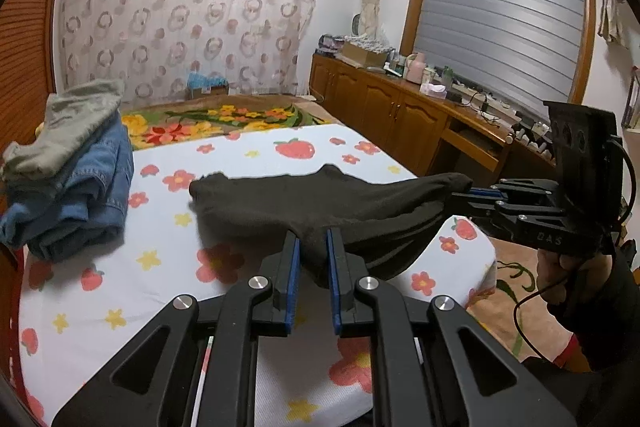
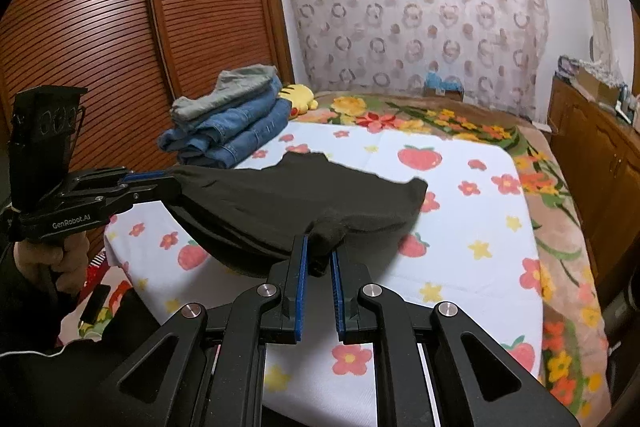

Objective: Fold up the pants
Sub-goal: 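Lift the garment's end with both tools and fold it over onto itself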

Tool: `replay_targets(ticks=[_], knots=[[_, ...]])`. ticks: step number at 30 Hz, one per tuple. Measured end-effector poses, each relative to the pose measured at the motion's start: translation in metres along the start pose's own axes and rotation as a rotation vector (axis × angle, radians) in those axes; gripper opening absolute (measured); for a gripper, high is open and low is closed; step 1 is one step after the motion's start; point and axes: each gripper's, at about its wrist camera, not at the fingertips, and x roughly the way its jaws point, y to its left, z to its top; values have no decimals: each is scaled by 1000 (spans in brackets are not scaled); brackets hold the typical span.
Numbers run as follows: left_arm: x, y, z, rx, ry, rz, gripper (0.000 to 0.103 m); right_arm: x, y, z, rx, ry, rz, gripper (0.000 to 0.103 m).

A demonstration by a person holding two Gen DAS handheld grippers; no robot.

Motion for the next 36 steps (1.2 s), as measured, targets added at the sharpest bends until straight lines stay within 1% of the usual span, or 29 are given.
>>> replay_targets(ticks=[8, 12, 17, 22, 36], knots=[[-18, -6, 7, 18, -32, 8, 14, -16, 5, 3, -20, -39, 9, 11], [-17, -2, 6, 14, -25, 13, 14, -18, 5, 2, -31, -46, 11, 11], [3, 7, 1, -8, 16, 17, 14, -1, 0, -1, -24, -10, 3, 11], [31, 19, 6, -18, 59, 34, 14, 25, -9, 6, -10, 21, -12, 11], [72, 45, 29, -21, 96, 92, 14, 91, -21, 44, 4, 63, -49, 11]])
